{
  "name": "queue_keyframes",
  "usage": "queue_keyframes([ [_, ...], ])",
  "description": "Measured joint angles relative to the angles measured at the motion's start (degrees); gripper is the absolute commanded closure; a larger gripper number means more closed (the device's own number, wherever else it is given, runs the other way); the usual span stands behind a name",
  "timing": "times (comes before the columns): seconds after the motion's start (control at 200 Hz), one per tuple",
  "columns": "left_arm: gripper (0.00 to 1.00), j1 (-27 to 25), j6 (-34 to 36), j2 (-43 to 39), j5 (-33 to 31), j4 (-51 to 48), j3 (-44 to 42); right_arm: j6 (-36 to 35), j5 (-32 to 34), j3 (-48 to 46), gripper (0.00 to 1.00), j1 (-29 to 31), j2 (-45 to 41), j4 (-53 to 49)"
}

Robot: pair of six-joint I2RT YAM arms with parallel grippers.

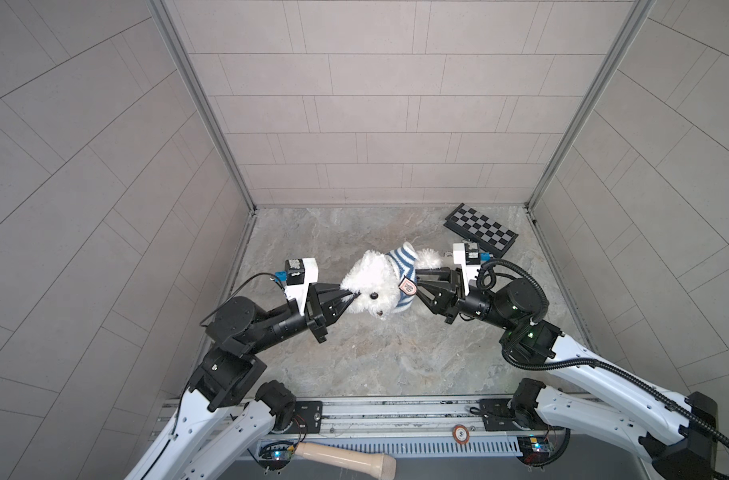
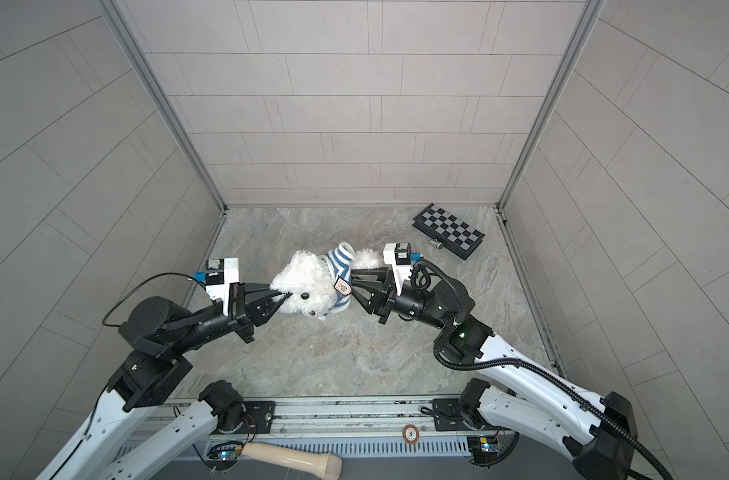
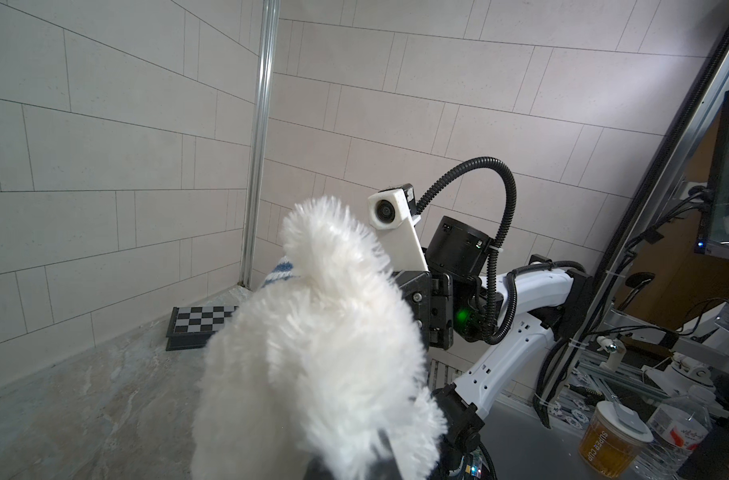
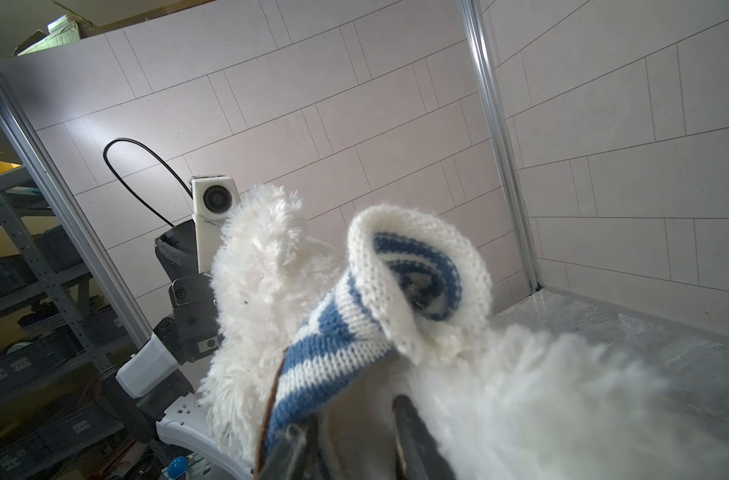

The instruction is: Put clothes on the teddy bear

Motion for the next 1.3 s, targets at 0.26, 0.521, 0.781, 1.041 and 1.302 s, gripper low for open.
queue_keyframes([
  [0.26, 1.00, 0.0, 0.0, 0.0, 0.0, 0.0, 0.0, -0.3, -3.5, 3.3, 0.78, 0.0, 3.3, -0.9],
  [0.521, 1.00, 0.0, 0.0, 0.0, -0.1, 0.0, 0.0, -1.0, -6.6, 5.5, 0.70, 0.1, 4.8, -4.0],
  [0.781, 1.00, 0.0, 0.1, -0.4, -0.5, -0.2, 0.0, -2.1, -9.1, 8.8, 0.89, 0.3, 7.3, -7.7],
  [1.041, 1.00, 0.0, 0.2, -1.1, -1.1, -1.4, 0.0, -4.0, -8.5, 10.0, 1.00, 0.3, 7.1, -11.7],
  [1.302, 1.00, 0.0, 0.7, -2.0, -2.1, -2.4, -0.1, -11.2, 1.3, 12.4, 1.00, -1.4, 0.4, -26.7],
])
